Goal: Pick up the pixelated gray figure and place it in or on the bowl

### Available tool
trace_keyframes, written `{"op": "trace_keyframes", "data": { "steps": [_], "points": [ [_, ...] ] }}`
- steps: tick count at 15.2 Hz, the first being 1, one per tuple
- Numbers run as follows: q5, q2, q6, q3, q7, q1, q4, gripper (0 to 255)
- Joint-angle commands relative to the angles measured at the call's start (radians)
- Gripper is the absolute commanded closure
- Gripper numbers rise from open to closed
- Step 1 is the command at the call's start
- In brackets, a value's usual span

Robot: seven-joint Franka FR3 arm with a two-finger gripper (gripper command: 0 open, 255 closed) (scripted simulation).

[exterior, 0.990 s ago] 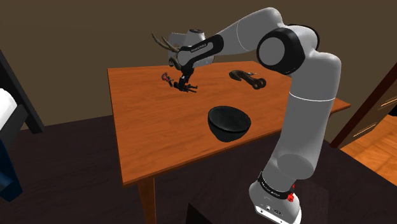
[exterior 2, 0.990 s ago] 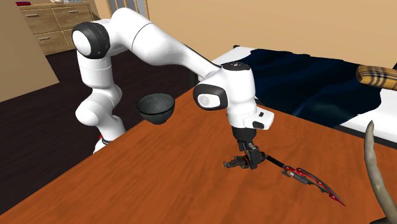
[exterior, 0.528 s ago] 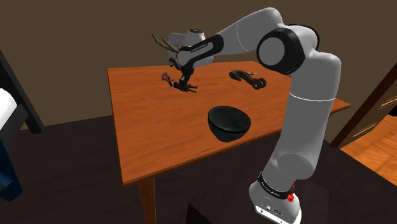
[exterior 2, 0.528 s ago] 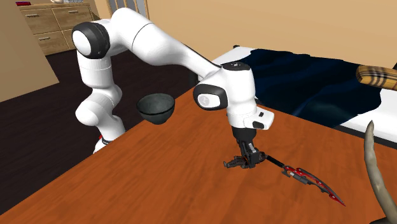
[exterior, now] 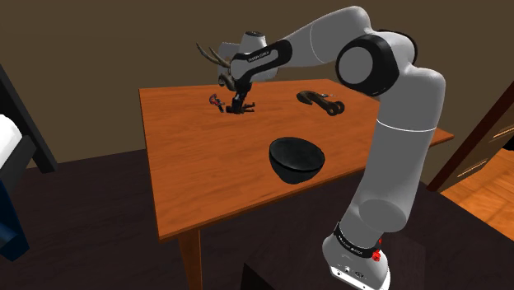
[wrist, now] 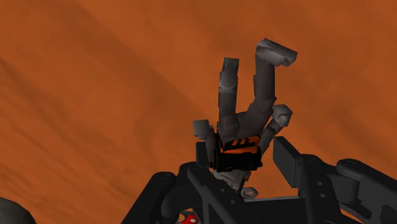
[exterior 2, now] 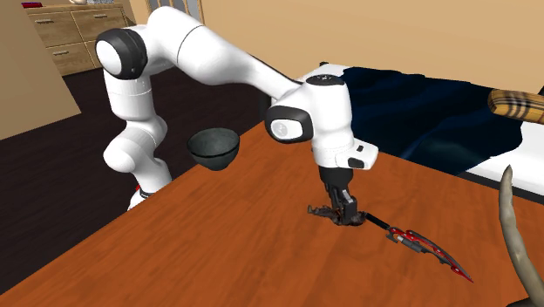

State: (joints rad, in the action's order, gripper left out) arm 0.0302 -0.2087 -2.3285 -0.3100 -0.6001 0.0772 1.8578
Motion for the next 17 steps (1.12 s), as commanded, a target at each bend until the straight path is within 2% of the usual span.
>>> {"op": "trace_keyframes", "data": {
  "steps": [1,17],
  "points": [
    [-0.003,0.008,0.026,-0.001,0.0,0.0,-0.018,255],
    [-0.018,0.049,0.23,-0.006,0.005,0.002,-0.183,255]
  ]
}}
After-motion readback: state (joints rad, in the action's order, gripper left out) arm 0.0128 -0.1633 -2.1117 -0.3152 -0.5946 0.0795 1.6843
